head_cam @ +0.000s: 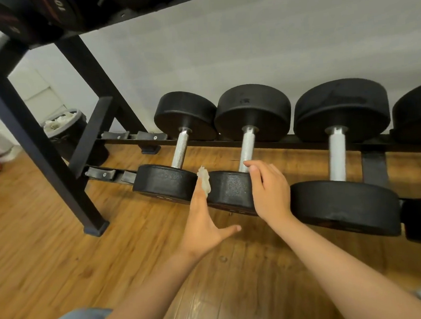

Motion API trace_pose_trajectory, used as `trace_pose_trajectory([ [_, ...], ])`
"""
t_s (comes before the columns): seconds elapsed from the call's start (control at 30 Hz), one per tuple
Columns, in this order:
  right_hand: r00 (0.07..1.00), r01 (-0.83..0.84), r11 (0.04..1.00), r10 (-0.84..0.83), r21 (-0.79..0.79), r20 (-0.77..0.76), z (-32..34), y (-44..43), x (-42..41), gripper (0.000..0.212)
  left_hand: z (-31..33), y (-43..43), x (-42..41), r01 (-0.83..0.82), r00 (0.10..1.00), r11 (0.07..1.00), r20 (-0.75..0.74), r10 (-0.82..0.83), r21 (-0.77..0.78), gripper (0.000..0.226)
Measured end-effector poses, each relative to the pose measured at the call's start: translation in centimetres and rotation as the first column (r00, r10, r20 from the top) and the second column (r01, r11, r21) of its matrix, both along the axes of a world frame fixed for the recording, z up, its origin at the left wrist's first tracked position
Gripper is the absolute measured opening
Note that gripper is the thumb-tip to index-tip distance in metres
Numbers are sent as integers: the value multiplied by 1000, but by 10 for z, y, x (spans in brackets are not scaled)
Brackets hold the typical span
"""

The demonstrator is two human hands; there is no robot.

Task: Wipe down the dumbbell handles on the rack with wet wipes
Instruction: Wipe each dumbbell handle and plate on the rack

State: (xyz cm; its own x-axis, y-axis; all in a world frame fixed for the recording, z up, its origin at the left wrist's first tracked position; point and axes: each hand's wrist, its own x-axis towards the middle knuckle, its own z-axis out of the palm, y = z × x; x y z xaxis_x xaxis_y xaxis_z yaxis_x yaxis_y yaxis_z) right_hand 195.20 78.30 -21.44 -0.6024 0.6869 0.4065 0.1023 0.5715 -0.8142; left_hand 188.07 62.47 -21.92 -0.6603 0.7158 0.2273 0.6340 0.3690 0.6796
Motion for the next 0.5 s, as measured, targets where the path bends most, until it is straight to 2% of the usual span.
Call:
trace_pose_trajectory([
  [0.1, 999, -21, 998, 18, -57, -47, -2, 2, 2, 43, 6, 3, 20, 90, 971, 990, -211, -112, -112, 136],
  [0.17, 996, -51, 988, 39, -148, -80, -2, 5, 3, 32, 11, 7, 28, 124, 929, 974, -321, -182, -191, 129],
  [0.3, 973, -172, 942, 117, -288, -199, 4, 4, 17, 28, 24, 15, 39, 178, 856, 928, -413, -309, -327, 115],
  [0.37, 980, -168, 960, 137, -223, -146, 4, -3, 29, 32, 30, 19, 44, 237, 849, 915, -388, -359, -328, 108],
  [0.47, 990, -138, 990, 138, -17, -39, -3, -9, 44, 41, 41, 19, 42, 313, 917, 932, -198, -348, -184, 101],
  [0.5, 991, -132, 989, 132, 60, -7, -5, -9, 48, 45, 45, 17, 40, 314, 924, 938, -182, -337, -145, 99],
])
